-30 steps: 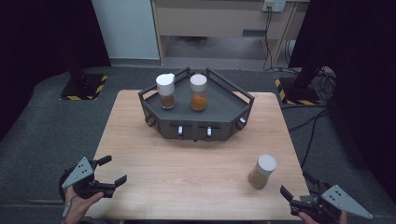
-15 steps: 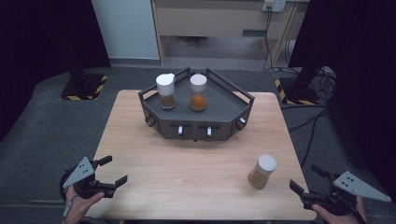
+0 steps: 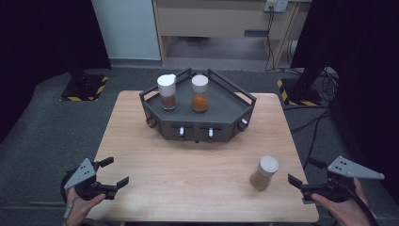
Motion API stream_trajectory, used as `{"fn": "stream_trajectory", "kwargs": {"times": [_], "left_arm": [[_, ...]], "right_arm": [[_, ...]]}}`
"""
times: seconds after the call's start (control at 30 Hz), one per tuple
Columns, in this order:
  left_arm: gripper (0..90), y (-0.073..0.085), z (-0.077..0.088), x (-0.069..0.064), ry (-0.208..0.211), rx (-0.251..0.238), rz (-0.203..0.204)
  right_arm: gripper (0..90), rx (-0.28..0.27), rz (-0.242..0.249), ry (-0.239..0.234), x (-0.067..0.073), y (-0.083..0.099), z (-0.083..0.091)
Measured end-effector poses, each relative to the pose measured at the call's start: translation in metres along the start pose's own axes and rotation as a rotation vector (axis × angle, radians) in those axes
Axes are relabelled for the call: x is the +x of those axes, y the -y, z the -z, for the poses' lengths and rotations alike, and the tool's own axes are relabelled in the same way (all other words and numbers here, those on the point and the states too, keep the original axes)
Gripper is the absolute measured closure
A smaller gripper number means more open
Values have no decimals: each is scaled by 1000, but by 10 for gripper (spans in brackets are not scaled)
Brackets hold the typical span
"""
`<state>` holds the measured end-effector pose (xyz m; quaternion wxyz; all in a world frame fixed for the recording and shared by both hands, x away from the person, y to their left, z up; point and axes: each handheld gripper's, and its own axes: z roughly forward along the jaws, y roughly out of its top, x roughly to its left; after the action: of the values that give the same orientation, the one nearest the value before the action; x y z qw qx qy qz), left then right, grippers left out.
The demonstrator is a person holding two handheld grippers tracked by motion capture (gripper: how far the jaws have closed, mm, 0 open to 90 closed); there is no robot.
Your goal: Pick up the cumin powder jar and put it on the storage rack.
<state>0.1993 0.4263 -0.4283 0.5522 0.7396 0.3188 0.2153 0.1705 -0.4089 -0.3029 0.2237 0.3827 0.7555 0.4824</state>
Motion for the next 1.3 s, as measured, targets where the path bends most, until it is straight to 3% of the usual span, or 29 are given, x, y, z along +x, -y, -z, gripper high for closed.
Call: {"fn": "stream_trajectory", "kwargs": {"times": [0.23,0.37,0.67,0.9,1.3], "left_arm": [[17,0,-1,0,-1,1,1],[17,0,-1,0,-1,2,1],[17,0,-1,0,-1,4,1],[17,0,0,0,-2,1,2],[18,0,1,0,-4,0,3]], "right_arm": [[44,61,29,-17,-4,-18,-12],[44,126,57,-36,-7,-33,-25],[45,180,68,-58,-13,-45,-44],[47,205,65,-75,-16,-45,-59],[77,214,41,-83,-19,-24,-86]]}}
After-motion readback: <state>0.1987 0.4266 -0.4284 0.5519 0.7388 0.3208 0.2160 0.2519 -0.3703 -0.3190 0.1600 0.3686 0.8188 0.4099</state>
